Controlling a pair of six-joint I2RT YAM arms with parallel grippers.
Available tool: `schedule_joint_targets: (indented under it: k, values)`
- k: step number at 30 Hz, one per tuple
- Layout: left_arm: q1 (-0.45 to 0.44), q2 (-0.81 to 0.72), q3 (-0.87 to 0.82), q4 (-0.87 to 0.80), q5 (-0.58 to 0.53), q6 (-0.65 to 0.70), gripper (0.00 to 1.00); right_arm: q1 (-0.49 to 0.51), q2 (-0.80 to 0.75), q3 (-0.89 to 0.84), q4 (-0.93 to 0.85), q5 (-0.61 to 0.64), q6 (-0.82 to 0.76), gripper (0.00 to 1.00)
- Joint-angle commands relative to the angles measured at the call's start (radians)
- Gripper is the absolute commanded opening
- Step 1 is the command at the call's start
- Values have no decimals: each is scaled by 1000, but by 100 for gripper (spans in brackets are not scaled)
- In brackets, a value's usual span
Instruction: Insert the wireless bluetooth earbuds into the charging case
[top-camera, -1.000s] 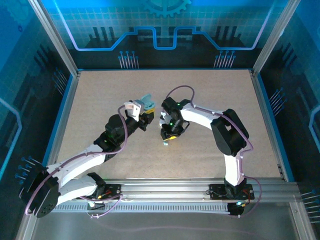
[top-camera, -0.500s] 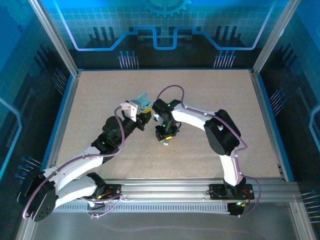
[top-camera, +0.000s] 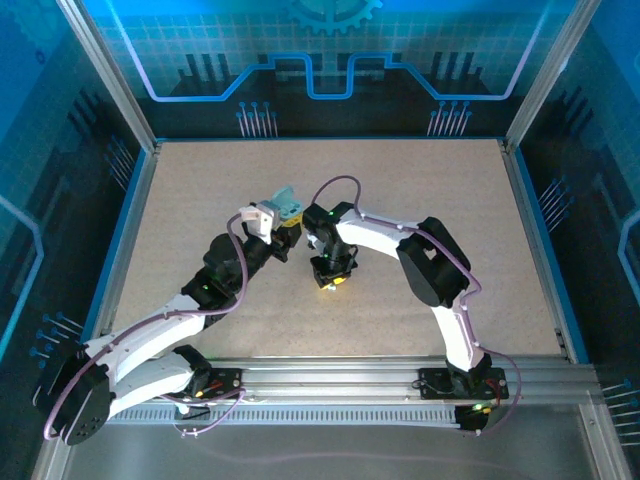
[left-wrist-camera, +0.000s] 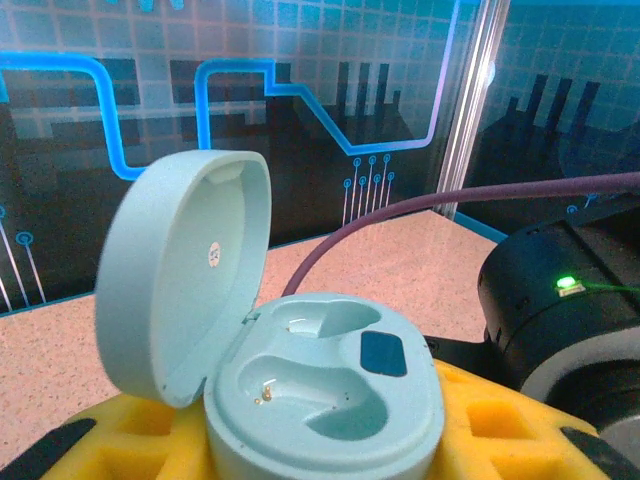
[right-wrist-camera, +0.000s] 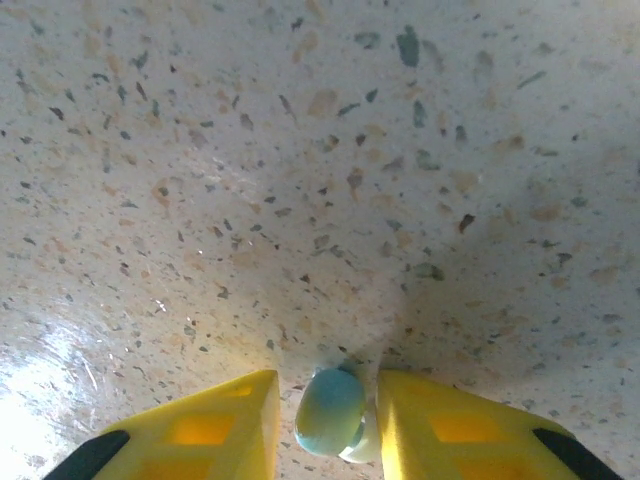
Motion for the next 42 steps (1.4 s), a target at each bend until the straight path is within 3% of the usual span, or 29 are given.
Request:
schedule_joint_targets:
  k: [1,12,17,21,26,29,34,42]
  values:
    - [7,-20,-11,10,-23,15,28,26,29,32,-39,15,6,31]
    - [6,-24,-14,7,-24,15,28,26,22,28,-53,55,24,23]
    - [7,-25,-10,5,-23,17,28,-14,-79,-32,2,-11,35,21]
    - [6,-23,-6,6,-18,18,29,-116,-255,-165,136,-226,43,21]
    - [13,2,4,19,33,4,29,-342,-482,-389,412,-675,148,21]
    - [12,26,13,37,80,-4,29,-450,-589,-487,619,-876,278,21]
    - [13,54,21,85,156,-11,28,-570,-701,-559,878,-1055,520,22]
    - [6,131,35,185,328,-8,29,-614,-784,-500,940,-1149,659,23]
